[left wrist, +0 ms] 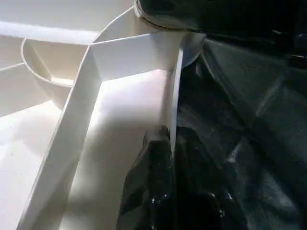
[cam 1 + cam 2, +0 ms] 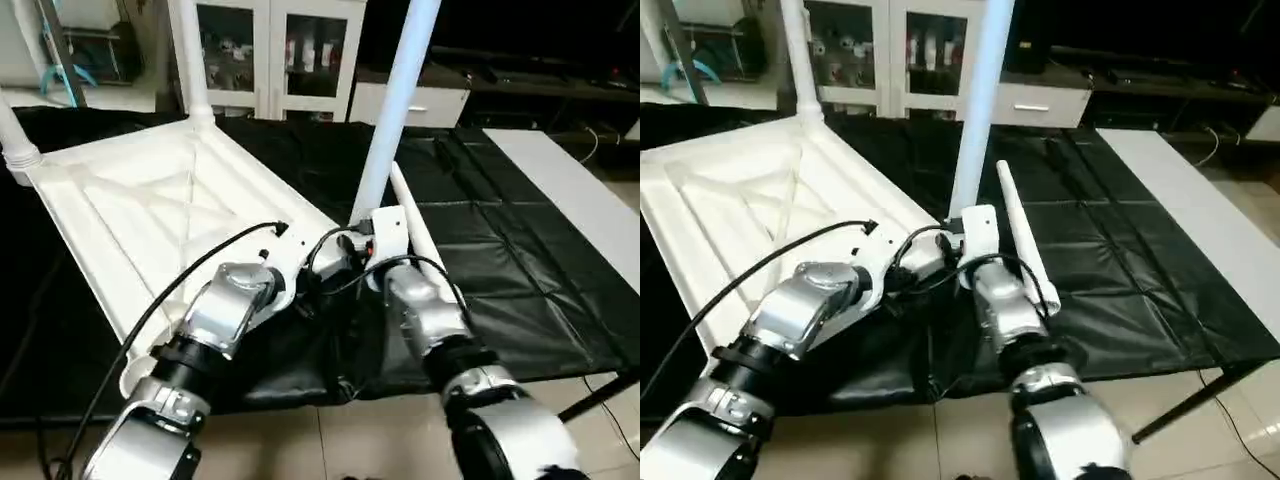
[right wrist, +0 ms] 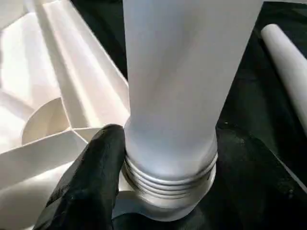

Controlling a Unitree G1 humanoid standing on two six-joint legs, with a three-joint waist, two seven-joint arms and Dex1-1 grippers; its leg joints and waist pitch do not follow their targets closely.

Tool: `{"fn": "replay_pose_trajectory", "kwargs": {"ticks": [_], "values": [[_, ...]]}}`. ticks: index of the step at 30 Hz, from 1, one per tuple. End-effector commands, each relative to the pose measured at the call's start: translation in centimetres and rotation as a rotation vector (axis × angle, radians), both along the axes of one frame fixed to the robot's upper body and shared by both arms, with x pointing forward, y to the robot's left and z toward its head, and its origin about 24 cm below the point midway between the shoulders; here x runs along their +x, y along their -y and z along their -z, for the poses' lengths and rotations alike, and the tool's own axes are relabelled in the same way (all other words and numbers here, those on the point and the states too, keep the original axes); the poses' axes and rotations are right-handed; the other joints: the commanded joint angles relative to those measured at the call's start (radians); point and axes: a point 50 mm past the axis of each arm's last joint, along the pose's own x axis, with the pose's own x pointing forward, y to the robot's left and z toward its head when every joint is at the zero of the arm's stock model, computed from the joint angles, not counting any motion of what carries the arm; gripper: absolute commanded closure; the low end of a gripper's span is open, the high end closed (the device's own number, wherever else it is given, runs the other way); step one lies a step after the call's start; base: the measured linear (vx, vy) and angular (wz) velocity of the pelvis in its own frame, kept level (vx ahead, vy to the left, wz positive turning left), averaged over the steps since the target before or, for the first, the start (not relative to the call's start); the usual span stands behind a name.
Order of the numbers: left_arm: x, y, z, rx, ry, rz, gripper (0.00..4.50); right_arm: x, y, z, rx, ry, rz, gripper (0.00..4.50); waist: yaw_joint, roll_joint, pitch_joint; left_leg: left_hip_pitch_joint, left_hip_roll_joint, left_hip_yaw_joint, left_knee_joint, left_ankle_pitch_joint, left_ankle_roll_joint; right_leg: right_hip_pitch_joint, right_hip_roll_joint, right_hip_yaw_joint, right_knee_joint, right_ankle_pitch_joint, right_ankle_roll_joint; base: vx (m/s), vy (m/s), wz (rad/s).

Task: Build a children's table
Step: Rotate leg to tighten

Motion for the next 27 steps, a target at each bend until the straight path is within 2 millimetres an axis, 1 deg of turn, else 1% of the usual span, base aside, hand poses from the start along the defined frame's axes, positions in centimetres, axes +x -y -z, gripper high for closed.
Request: {"fn": "replay_pose_trajectory", "kwargs": {"ticks": [1, 3, 4, 6, 7, 8, 9, 10, 11, 12, 13, 14, 15, 16, 17, 18, 19, 20, 21, 22, 23, 24, 25, 26, 27], "values": [[2.0, 0.4, -3.1, -0.032, 0.189, -0.117, 4.50, -2.3, -5.7, 0.9, 0.058, -0.049, -0.216, 1.83, -0.005, 0.000, -0.040, 0.003, 0.010, -0.002, -0.092, -0.465, 0.015, 0.031, -0.036, 0.018, -0.085, -0.561, -0.056, 0.000, 0.000, 0.00], [2.0, 0.1, -3.0, -0.027, 0.191, -0.119, 4.50, -2.2, -5.8, 0.6, 0.085, -0.035, -0.223, 1.83, -0.002, 0.000, -0.043, -0.003, 0.012, 0.001, -0.094, -0.430, 0.015, 0.031, -0.039, 0.028, -0.076, -0.524, -0.070, 0.000, 0.000, 0.00], [2.0, 0.0, -2.9, -0.027, 0.190, -0.119, 4.50, -2.2, -5.8, 0.4, 0.093, -0.015, -0.236, 1.83, -0.001, 0.003, -0.043, -0.004, 0.012, 0.004, -0.095, -0.414, 0.014, 0.029, -0.038, 0.033, -0.073, -0.494, -0.085, 0.000, 0.000, 0.00], [2.0, -0.1, -2.9, -0.027, 0.192, -0.119, 4.50, -2.1, -5.8, 0.4, 0.106, -0.010, -0.252, 1.83, 0.002, 0.002, -0.044, -0.007, 0.013, 0.008, -0.094, -0.392, 0.017, 0.029, -0.036, 0.038, -0.065, -0.467, -0.100, 0.000, 0.000, 0.00], [2.0, -0.1, -3.0, -0.032, 0.196, -0.117, 4.50, -2.3, -5.8, 0.3, 0.190, -0.038, -0.311, 1.83, 0.004, 0.001, -0.045, -0.007, 0.013, 0.009, -0.093, -0.381, 0.019, 0.029, -0.037, 0.040, -0.064, -0.459, -0.105, 0.000, 0.000, 0.00], [2.0, -0.1, -3.0, -0.032, 0.196, -0.117, 4.50, -2.3, -5.8, 0.3, 0.190, -0.038, -0.311, 1.83, 0.006, 0.001, -0.045, -0.008, 0.014, 0.012, -0.093, -0.367, 0.025, 0.030, -0.037, 0.044, -0.061, -0.445, -0.112, 0.000, 0.000, 0.00], [2.0, 0.0, -3.0, -0.034, 0.198, -0.106, 4.50, -2.2, -5.4, 0.1, 0.218, -0.019, -0.329, 1.27, 0.010, 0.001, -0.047, -0.010, 0.015, 0.014, -0.094, -0.343, 0.031, 0.033, -0.037, 0.047, -0.057, -0.421, -0.118, 0.000, 0.000, 0.00], [2.0, 0.0, -3.0, -0.034, 0.198, -0.106, 4.50, -2.2, -5.4, 0.1, 0.218, -0.019, -0.329, 1.14, 0.011, 0.000, -0.048, -0.015, 0.015, 0.013, -0.094, -0.326, 0.032, 0.035, -0.037, 0.048, -0.054, -0.406, -0.121, 0.000, 0.000, 0.00], [2.0, 0.0, -3.1, -0.032, 0.201, -0.089, 4.50, -2.0, -4.7, -0.1, 0.204, 0.012, -0.317, 1.17, 0.006, -0.004, -0.052, -0.035, 0.010, 0.013, -0.094, -0.290, 0.042, 0.049, -0.033, 0.049, -0.047, -0.377, -0.119, 0.000, 0.000, 0.00], [1.9, 0.1, -3.1, -0.031, 0.206, -0.060, 4.50, -1.7, -3.9, -0.4, 0.195, 0.044, -0.310, 1.17, -0.001, -0.001, -0.055, -0.051, 0.011, 0.007, -0.095, -0.245, 0.038, 0.058, -0.037, 0.052, -0.036, -0.351, -0.121, 0.000, 0.000, 0.00], [1.8, 0.1, -3.1, -0.030, 0.209, -0.045, 4.50, -1.7, -3.5, -0.5, 0.194, 0.057, -0.309, 1.13, 0.002, -0.001, -0.060, -0.047, 0.013, 0.007, -0.091, -0.218, 0.035, 0.056, -0.040, 0.052, -0.035, -0.332, -0.125, 0.000, 0.000, 0.00], [1.8, 0.1, -3.0, -0.026, 0.212, -0.023, 4.50, -1.5, -2.7, -0.7, 0.181, 0.080, -0.303, 0.84, 0.012, -0.002, -0.069, -0.026, 0.017, 0.015, -0.079, -0.160, 0.053, 0.042, -0.037, 0.054, -0.025, -0.231, -0.164, 0.054, -0.033, 0.04], [1.8, 0.2, -3.0, -0.023, 0.214, -0.010, 4.50, -1.4, -2.3, -0.9, 0.171, 0.095, -0.300, 0.84, 0.017, -0.006, -0.062, -0.014, 0.014, 0.028, -0.075, -0.140, 0.079, 0.026, -0.028, 0.057, -0.025, -0.178, -0.208, 0.092, -0.033, 0.13], [1.7, 0.2, -3.0, -0.022, 0.219, 0.012, 4.50, -1.4, -1.6, -1.1, 0.163, 0.120, -0.304, 0.78, 0.021, -0.004, -0.062, -0.025, 0.013, 0.030, -0.075, -0.126, 0.091, 0.034, -0.028, 0.062, -0.014, -0.159, -0.230, 0.092, -0.033, 0.13], [1.7, 0.2, -3.0, -0.020, 0.220, 0.017, 4.50, -1.4, -1.2, -1.3, 0.156, 0.134, -0.308, 0.76, 0.029, -0.005, -0.062, -0.028, 0.013, 0.031, -0.075, -0.109, 0.095, 0.039, -0.027, 0.061, -0.016, -0.153, -0.224, 0.063, -0.021, 0.02], [1.7, 0.2, -3.0, -0.020, 0.224, 0.027, 4.50, -1.5, -0.7, -1.5, 0.143, 0.148, -0.311, 0.69, 0.034, -0.005, -0.064, -0.024, 0.014, 0.034, -0.070, -0.083, 0.106, 0.034, -0.029, 0.065, -0.008, -0.121, -0.231, 0.000, 0.000, 0.00], [1.8, 0.3, -3.0, -0.019, 0.236, 0.045, 4.50, -1.6, 0.0, -1.7, 0.129, 0.169, -0.318, 0.55, 0.037, -0.006, -0.064, -0.026, 0.013, 0.034, -0.069, -0.069, 0.113, 0.036, -0.027, 0.065, -0.006, -0.105, -0.234, 0.000, 0.000, 0.00], [1.9, 0.2, -3.0, -0.014, 0.248, 0.052, 4.50, -1.8, 0.8, -2.0, 0.113, 0.195, -0.327, 0.42, 0.047, -0.007, -0.067, -0.021, 0.014, 0.036, -0.066, -0.035, 0.122, 0.036, -0.026, 0.066, 0.000, -0.063, -0.240, 0.051, -0.009, 0.01], [2.0, 0.2, -3.0, -0.013, 0.252, 0.054, 4.50, -1.9, 1.0, -2.1, 0.109, 0.202, -0.329, 0.31, 0.055, -0.007, -0.065, -0.018, 0.012, 0.038, -0.064, -0.010, 0.136, 0.035, -0.022, 0.066, 0.002, -0.032, -0.246, 0.000, 0.000, 0.00], [2.1, 0.3, -3.1, -0.015, 0.261, 0.069, 4.50, -1.9, 1.8, -2.4, 0.096, 0.217, -0.306, 0.31, 0.055, -0.009, -0.065, -0.020, 0.013, 0.037, -0.065, -0.003, 0.138, 0.037, -0.023, 0.066, 0.004, -0.029, -0.248, 0.000, 0.000, 0.00], [2.1, 0.3, -3.2, -0.017, 0.267, 0.078, 4.50, -2.0, 2.3, -2.5, 0.088, 0.225, -0.289, 0.15, 0.060, -0.010, -0.063, -0.020, 0.012, 0.038, -0.067, -0.013, 0.135, 0.038, -0.022, 0.067, 0.001, -0.058, -0.240, 0.000, 0.000, 0.00], [2.3, 0.4, -3.3, -0.017, 0.280, 0.091, 4.50, -2.2, 3.0, -2.7, 0.072, 0.237, -0.275, 0.15, 0.063, -0.012, -0.061, -0.019, 0.013, 0.039, -0.070, -0.046, 0.122, 0.038, -0.024, 0.067, -0.005, -0.113, -0.224, 0.000, 0.000, 0.00], [2.4, 0.4, -3.4, -0.018, 0.289, 0.100, 4.50, -2.4, 3.8, -2.9, 0.055, 0.252, -0.257, 0.15, 0.066, -0.012, -0.059, -0.018, 0.012, 0.040, -0.071, -0.063, 0.115, 0.036, -0.024, 0.068, -0.011, -0.142, -0.212, 0.000, 0.000, 0.00], [2.6, 0.4, -3.5, -0.009, 0.305, 0.107, 4.50, -2.7, 4.2, -3.1, 0.042, 0.262, -0.255, 0.15, 0.070, -0.011, -0.058, -0.013, 0.013, 0.041, -0.072, -0.094, 0.097, 0.033, -0.023, 0.070, -0.017, -0.182, -0.192, 0.000, 0.000, 0.00], [2.6, 0.4, -3.5, -0.009, 0.305, 0.107, 4.50, -2.7, 4.2, -3.1, 0.042, 0.262, -0.255, 0.15, 0.070, -0.013, -0.056, -0.012, 0.014, 0.042, -0.074, -0.120, 0.087, 0.031, -0.023, 0.071, -0.019, -0.203, -0.180, 0.000, 0.000, 0.00]]}}
